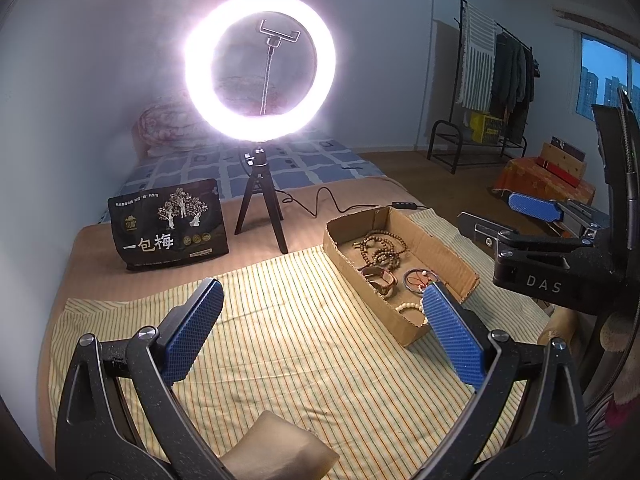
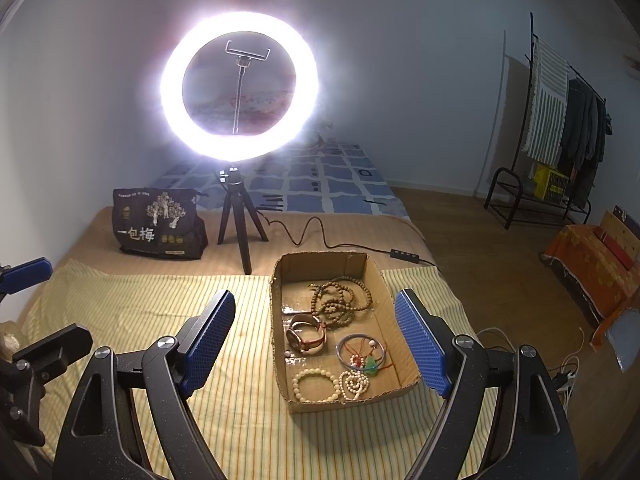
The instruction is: Organize jewelry
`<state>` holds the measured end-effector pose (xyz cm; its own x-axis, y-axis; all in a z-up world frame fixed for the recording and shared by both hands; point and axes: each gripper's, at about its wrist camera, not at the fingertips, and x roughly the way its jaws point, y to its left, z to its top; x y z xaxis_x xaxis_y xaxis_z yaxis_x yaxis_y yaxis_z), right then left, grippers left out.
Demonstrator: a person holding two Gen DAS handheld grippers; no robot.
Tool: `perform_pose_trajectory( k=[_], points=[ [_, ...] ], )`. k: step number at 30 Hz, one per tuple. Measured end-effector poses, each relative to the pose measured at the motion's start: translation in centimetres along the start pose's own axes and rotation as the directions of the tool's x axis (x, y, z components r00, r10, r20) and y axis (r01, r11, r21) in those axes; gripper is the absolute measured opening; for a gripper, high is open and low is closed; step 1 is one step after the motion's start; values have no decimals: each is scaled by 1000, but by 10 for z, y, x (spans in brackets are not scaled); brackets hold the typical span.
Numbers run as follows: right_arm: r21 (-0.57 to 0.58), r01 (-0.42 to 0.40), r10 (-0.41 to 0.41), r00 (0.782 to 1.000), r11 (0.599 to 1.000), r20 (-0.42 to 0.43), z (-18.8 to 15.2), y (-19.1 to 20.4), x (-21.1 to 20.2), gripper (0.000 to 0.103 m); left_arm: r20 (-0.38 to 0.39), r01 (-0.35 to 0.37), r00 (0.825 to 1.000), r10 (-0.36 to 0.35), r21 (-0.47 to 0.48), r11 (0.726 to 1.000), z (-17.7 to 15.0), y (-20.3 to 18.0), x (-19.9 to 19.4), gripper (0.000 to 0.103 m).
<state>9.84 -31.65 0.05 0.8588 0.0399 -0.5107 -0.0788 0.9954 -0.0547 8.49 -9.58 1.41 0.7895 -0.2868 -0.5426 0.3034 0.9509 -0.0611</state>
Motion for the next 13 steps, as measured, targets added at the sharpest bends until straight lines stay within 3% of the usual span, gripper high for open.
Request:
perform_pose_trajectory(
  k=[8,13],
  points=[
    [-5,-1,1,1000,1000,0,0,1,0,82,-4,-6,1000,6,-10,1000,1,2,-1,102],
    [-6,-2,2,1000,1000,-3,-1,2,0,82,31,-33,999,32,21,999,-1,-1,-4,102]
  ],
)
